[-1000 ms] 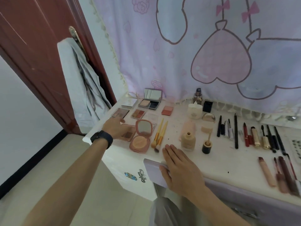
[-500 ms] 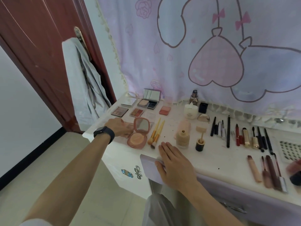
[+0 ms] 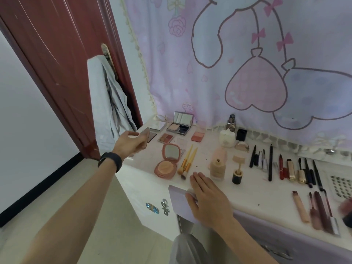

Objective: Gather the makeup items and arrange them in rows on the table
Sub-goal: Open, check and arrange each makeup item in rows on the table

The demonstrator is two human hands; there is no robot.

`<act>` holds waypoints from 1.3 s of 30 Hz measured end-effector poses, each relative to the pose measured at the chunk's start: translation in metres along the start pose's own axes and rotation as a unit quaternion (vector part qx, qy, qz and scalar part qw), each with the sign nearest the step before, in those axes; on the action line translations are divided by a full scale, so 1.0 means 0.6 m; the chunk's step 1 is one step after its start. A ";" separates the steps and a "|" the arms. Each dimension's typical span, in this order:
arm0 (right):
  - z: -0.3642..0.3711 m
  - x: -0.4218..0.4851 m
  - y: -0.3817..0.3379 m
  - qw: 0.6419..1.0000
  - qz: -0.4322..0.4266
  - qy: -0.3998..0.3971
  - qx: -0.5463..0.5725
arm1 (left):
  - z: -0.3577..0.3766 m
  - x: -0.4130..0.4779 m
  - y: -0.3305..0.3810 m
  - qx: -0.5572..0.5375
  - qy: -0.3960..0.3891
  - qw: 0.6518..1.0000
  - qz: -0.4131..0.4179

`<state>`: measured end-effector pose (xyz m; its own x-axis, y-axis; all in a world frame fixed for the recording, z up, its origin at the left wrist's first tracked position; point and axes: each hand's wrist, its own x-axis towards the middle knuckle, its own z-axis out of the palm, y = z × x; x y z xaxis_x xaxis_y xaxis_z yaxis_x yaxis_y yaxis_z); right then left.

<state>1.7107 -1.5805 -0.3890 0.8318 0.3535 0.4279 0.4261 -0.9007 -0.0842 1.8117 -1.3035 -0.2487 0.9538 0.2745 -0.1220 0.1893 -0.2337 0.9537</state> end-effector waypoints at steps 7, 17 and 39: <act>-0.040 -0.004 -0.001 0.966 0.087 -0.045 0.240 | 0.014 -0.115 0.038 -0.022 -0.106 0.987 0.115; -0.168 -0.050 0.031 0.658 0.331 -0.027 0.676 | 0.179 -0.247 0.002 0.288 -0.264 0.865 0.315; -0.168 -0.177 0.102 0.526 0.400 -0.033 0.750 | 0.290 -0.330 -0.050 0.051 -0.278 0.931 0.231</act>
<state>1.6128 -1.6985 -0.3487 0.9475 0.0650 -0.3129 -0.3099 0.4262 -0.8499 1.6576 -1.5131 -0.3008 0.9067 -0.3958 0.1455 -0.2779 -0.3014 0.9121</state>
